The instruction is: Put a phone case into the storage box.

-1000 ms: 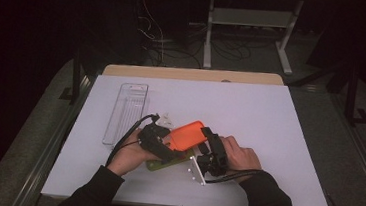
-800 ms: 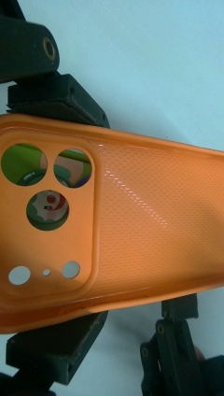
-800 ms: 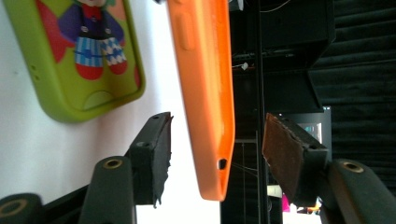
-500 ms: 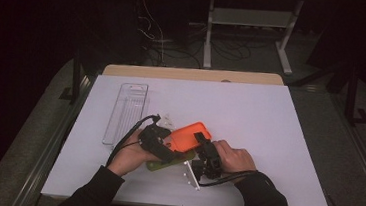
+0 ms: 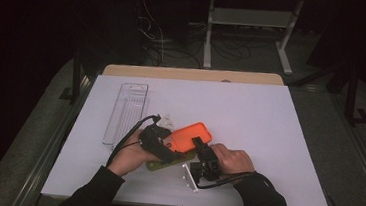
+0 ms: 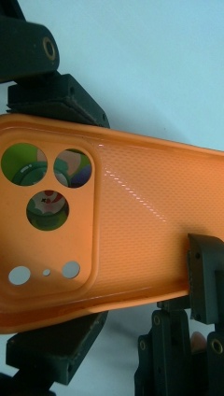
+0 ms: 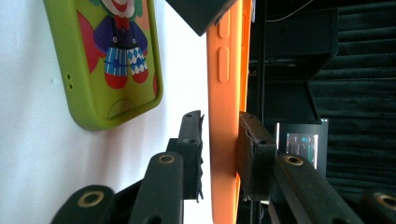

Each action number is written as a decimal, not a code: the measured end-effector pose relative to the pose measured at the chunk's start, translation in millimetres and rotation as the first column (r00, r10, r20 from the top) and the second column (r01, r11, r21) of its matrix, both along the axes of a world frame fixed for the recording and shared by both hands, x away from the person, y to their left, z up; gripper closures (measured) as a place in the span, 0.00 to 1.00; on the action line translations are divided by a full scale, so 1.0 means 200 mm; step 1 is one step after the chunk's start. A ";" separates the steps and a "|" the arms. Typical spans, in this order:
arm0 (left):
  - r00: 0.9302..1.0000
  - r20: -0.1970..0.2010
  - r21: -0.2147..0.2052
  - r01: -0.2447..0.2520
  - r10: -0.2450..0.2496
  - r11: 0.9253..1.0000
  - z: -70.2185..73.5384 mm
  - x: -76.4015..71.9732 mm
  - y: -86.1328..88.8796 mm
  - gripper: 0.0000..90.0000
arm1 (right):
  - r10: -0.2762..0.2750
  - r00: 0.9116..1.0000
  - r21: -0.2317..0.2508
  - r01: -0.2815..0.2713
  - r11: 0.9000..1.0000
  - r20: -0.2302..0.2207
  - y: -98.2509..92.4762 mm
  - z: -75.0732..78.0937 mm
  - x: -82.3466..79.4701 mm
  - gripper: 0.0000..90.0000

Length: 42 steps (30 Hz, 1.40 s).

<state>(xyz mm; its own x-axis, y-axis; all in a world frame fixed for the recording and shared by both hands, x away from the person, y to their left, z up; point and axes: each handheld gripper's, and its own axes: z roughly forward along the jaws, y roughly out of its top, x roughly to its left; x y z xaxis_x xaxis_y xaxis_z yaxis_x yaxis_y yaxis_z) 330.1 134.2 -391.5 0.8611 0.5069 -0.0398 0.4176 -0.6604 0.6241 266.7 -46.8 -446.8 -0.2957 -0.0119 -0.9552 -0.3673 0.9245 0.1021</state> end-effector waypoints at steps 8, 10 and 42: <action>1.000 -0.007 0.003 0.006 -0.005 1.000 0.00 0.00 0.00 0.17 | 0.000 1.000 -0.013 0.000 1.000 0.007 0.00 -0.01 0.00 0.85; 1.000 -0.005 0.004 0.007 -0.007 1.000 0.00 0.00 0.00 0.17 | 0.000 1.000 -0.017 0.000 1.000 0.008 0.00 -0.01 0.00 0.86; 0.998 -0.041 -0.028 0.035 -0.036 0.999 0.00 0.03 0.12 0.00 | -0.076 0.994 0.015 0.078 0.997 -0.079 -0.07 0.02 0.06 0.87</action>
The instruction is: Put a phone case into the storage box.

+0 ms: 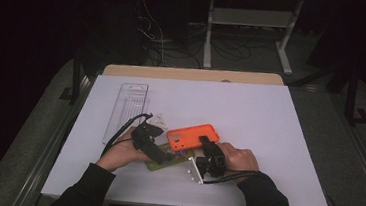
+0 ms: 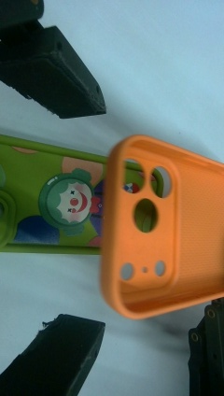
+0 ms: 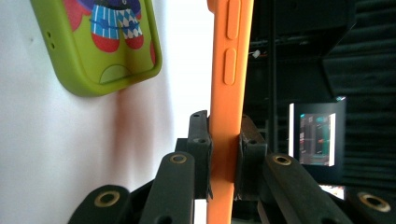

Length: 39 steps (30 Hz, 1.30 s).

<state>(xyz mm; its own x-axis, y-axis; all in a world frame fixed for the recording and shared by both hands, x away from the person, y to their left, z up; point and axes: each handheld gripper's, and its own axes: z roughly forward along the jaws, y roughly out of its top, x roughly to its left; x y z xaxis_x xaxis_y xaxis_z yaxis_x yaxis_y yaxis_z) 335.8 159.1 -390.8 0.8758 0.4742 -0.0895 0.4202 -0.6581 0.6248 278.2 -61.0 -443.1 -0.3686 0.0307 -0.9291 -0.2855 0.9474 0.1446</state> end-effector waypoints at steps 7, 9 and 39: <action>1.000 0.003 0.001 -0.001 0.001 1.000 0.00 0.00 0.01 0.00 | -0.039 0.993 0.124 0.053 0.991 -0.116 -0.04 0.03 0.03 0.87; 1.000 0.000 -0.018 -0.014 0.014 1.000 0.00 0.00 0.00 0.00 | -0.051 0.986 0.161 0.077 0.984 -0.158 -0.05 0.05 0.04 0.87; 1.000 0.015 -0.017 -0.015 0.015 1.000 0.00 -0.01 -0.01 0.00 | -0.016 0.824 0.488 0.352 0.799 -0.567 -0.16 0.15 0.13 0.87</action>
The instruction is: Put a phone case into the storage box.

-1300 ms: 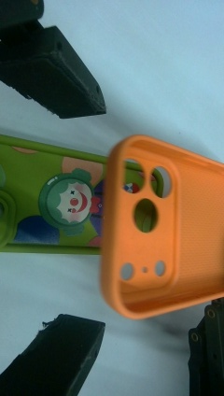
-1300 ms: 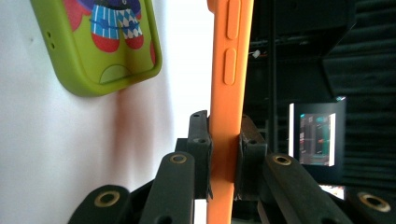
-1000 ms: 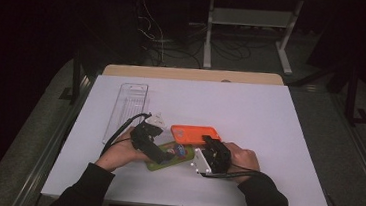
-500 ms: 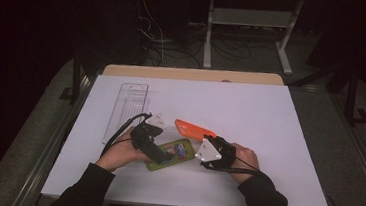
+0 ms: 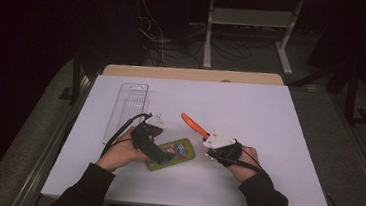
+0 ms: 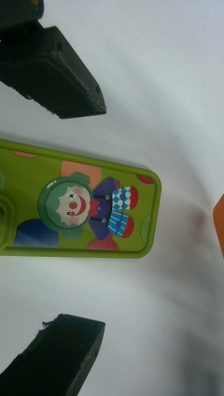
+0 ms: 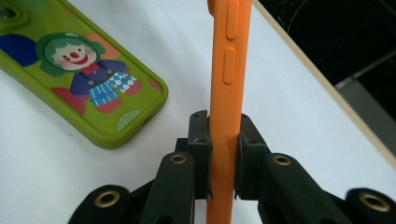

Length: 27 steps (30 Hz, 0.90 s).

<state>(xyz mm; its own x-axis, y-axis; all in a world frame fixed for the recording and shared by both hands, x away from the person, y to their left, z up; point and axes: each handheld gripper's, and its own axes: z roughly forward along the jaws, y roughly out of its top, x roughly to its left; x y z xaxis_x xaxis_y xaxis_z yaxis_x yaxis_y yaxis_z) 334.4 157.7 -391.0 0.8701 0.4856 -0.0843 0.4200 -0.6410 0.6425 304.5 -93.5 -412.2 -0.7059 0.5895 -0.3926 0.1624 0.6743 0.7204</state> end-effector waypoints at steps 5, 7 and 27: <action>1.000 0.001 0.002 0.001 -0.001 1.000 0.00 0.00 0.00 0.00 | -0.024 0.998 0.043 0.027 0.999 -0.059 -0.02 0.00 0.02 0.87; 1.000 0.002 0.005 0.000 0.000 1.000 0.00 0.00 0.00 0.00 | -0.039 0.995 0.074 0.046 0.996 -0.090 -0.02 0.00 0.03 0.87; 1.000 0.018 0.009 -0.012 0.012 1.000 0.01 0.02 0.02 0.00 | -0.017 0.930 0.411 0.179 0.894 -0.367 -0.16 0.01 0.12 0.87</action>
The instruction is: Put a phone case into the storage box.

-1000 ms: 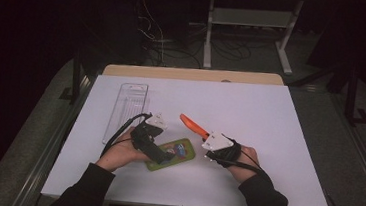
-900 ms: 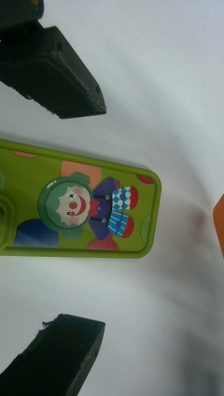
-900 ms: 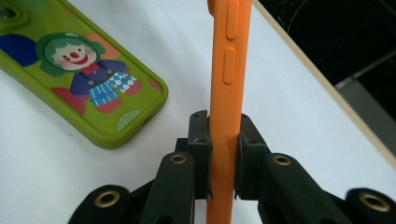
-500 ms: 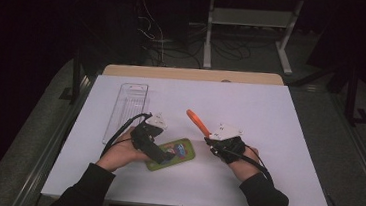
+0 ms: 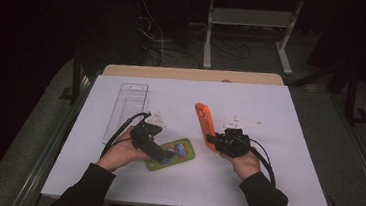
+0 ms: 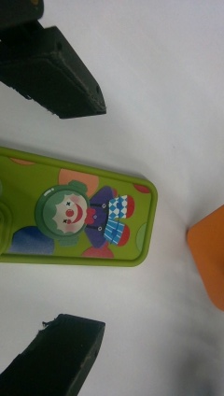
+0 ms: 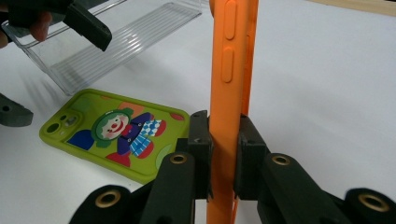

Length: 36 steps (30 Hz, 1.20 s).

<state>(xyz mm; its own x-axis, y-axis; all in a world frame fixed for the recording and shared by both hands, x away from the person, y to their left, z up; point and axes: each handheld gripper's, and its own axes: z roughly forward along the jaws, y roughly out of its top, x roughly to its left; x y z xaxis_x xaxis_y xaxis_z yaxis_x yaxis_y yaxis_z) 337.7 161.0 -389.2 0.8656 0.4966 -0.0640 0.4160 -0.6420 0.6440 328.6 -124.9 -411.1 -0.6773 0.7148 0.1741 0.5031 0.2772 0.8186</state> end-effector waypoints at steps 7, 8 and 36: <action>0.999 -0.013 -0.108 -0.051 0.050 0.993 0.03 0.02 0.01 0.00 | 0.005 1.000 0.000 -0.005 1.000 0.010 0.01 0.01 -0.01 0.87; 0.999 -0.020 -0.122 -0.051 0.049 0.991 0.04 0.03 0.01 0.00 | 0.003 1.000 0.002 -0.003 1.000 0.007 0.01 0.01 -0.01 0.87; 0.993 -0.057 -0.346 -0.113 0.100 0.931 0.16 0.27 -0.23 0.00 | 0.033 0.999 0.047 -0.035 0.998 0.033 0.07 0.04 -0.04 0.87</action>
